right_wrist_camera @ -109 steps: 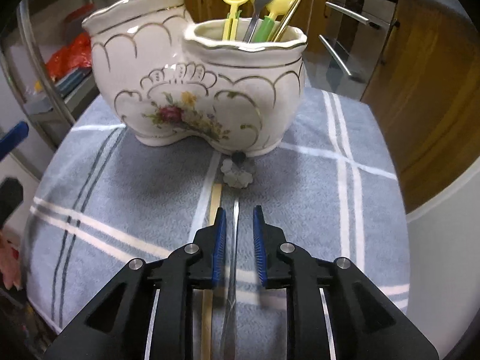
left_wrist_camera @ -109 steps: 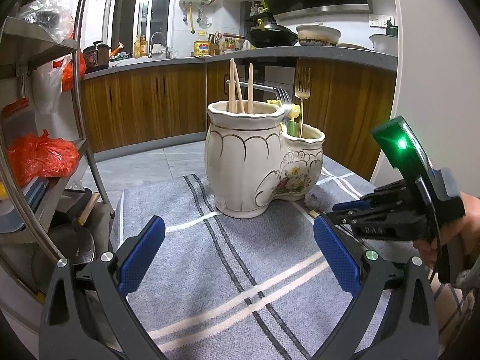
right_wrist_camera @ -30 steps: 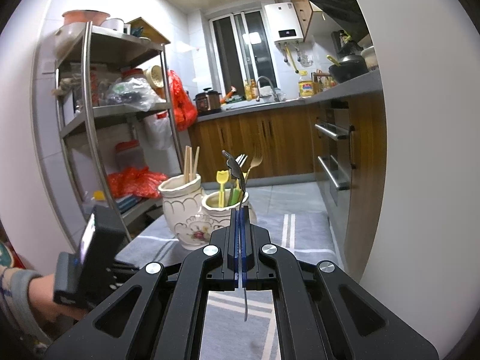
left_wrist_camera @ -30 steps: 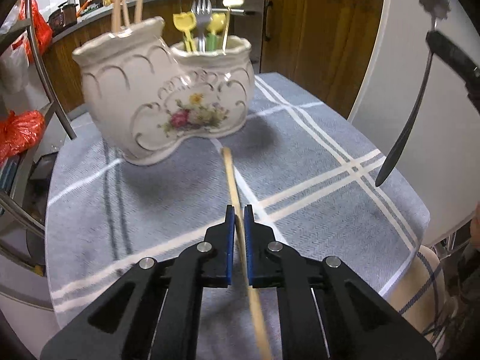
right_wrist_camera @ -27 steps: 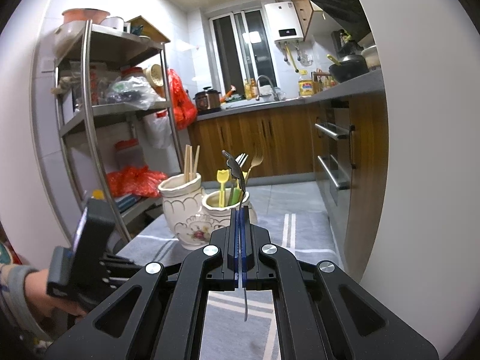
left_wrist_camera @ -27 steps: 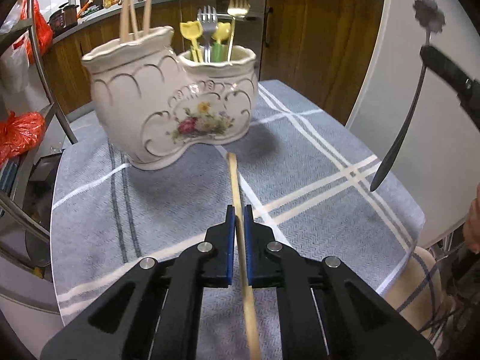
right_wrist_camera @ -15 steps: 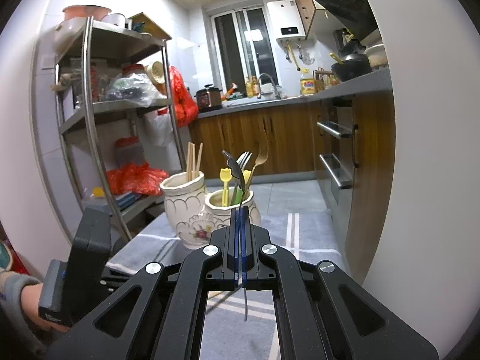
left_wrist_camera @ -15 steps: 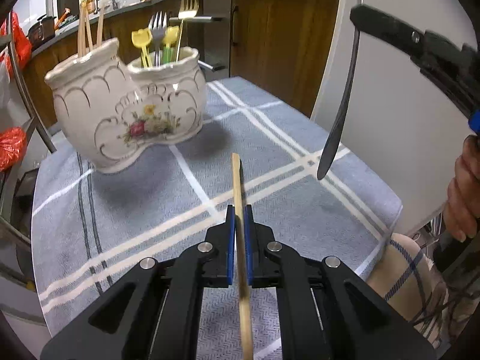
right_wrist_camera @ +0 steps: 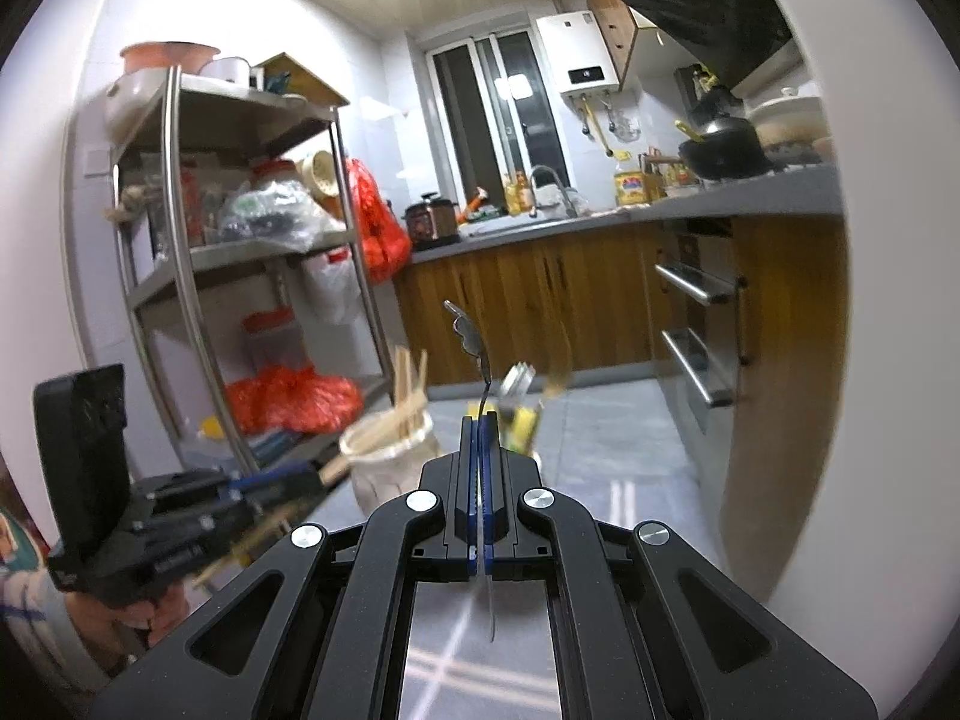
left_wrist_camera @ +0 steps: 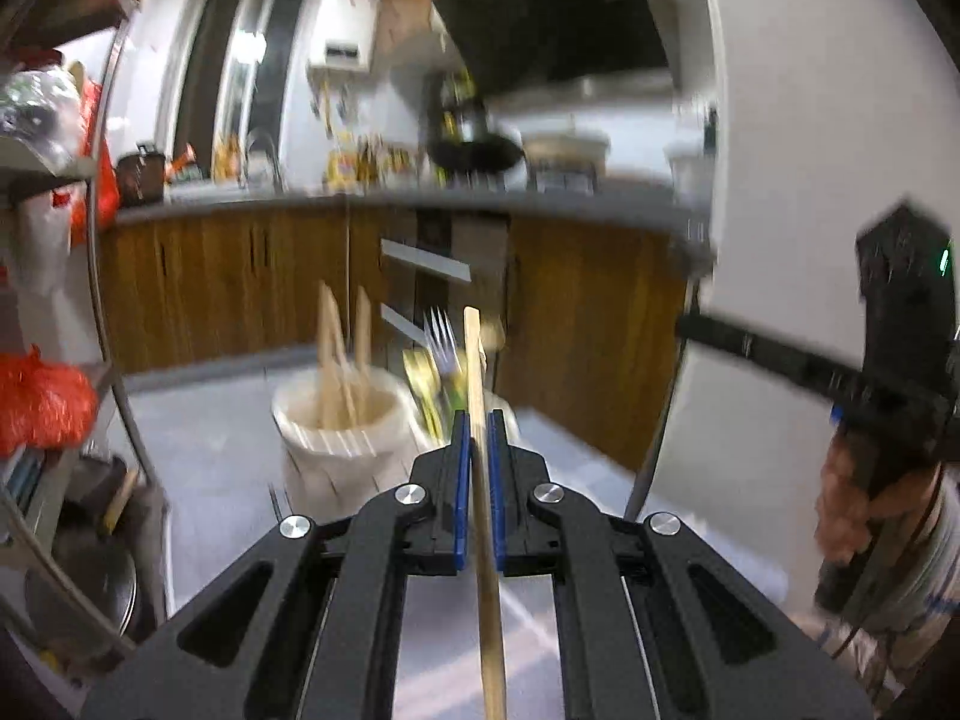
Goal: Organize utensils
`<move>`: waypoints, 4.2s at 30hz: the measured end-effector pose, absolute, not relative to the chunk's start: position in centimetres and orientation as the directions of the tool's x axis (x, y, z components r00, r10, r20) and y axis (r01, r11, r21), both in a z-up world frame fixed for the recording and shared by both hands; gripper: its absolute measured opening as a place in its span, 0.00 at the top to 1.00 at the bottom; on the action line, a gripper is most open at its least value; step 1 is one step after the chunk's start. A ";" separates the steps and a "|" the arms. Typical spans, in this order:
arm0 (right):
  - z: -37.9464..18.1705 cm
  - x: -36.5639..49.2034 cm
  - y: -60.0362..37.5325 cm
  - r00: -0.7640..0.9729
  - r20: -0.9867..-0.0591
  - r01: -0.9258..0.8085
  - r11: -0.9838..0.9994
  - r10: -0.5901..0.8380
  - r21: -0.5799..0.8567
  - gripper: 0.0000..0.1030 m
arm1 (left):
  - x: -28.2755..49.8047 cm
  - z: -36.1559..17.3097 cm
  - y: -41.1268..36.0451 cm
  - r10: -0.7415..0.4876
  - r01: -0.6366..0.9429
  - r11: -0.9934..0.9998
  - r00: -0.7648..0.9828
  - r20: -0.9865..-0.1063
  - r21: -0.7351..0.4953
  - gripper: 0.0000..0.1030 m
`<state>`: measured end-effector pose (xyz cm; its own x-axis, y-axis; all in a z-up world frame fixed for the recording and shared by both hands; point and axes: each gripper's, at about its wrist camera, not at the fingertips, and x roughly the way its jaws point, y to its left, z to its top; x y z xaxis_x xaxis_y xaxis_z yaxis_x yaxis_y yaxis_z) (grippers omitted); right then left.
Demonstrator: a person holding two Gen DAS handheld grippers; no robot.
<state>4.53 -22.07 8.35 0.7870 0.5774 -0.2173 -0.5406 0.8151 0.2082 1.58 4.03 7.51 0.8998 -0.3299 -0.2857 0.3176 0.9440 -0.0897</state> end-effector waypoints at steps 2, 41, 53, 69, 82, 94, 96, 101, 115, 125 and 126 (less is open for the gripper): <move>9.0 5.7 -21.1 0.789 -0.208 -0.540 0.814 0.578 0.212 0.98 | 2.8 8.6 5.6 -0.348 0.327 0.937 0.906 -0.240 -0.126 0.95; 5.9 15.1 -16.1 0.789 -0.274 -0.488 0.832 0.550 0.263 0.98 | 14.6 4.9 11.1 -0.256 0.206 0.885 0.964 -0.066 -0.418 0.95; 4.0 14.2 -16.2 0.770 -0.316 -0.474 0.829 0.554 0.298 0.98 | 13.7 5.8 12.2 -0.292 0.242 0.853 0.956 -0.038 -0.463 0.95; 3.6 14.1 -16.2 0.767 -0.317 -0.488 0.828 0.558 0.278 0.98 | 14.9 3.7 10.3 -0.162 0.112 0.903 0.983 -0.088 -0.415 0.95; 2.8 14.8 -16.5 0.753 -0.378 -0.457 0.841 0.538 0.289 0.98 | 10.6 4.1 9.1 -0.207 0.154 0.957 0.956 -0.206 -0.245 0.95; 3.2 11.8 -18.8 0.796 -0.378 -0.401 0.879 0.473 0.257 0.73 | 6.0 4.5 8.4 -0.213 0.171 0.969 0.943 -0.254 -0.178 0.95; 3.0 11.0 -19.1 0.799 -0.383 -0.399 0.886 0.463 0.238 0.73 | 5.4 4.2 8.1 -0.218 0.177 0.971 0.936 -0.278 -0.164 0.95; 2.3 9.5 -19.0 0.815 -0.393 -0.397 0.904 0.426 0.158 0.71 | 4.0 3.3 7.4 -0.230 0.193 0.971 0.918 -0.322 -0.143 0.95; 1.8 6.6 -18.7 0.859 -0.304 -0.425 0.905 0.413 0.029 0.06 | 3.4 2.1 6.4 -0.147 0.137 0.989 0.914 -0.378 -0.053 0.18; 0.8 6.4 -18.6 0.875 -0.275 -0.412 0.911 0.398 0.009 0.05 | 3.4 1.1 5.9 -0.086 0.093 0.996 0.931 -0.355 0.003 0.06; 0.8 6.5 -18.4 0.873 -0.284 -0.413 0.911 0.396 0.001 0.05 | 3.4 1.1 5.9 -0.084 0.092 0.996 0.932 -0.353 0.006 0.06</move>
<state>6.47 -18.35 0.76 0.8731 0.3964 -0.2838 -0.4131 0.9107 0.0012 3.37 5.88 1.06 0.9319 -0.0844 -0.3527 0.0923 0.9957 0.0056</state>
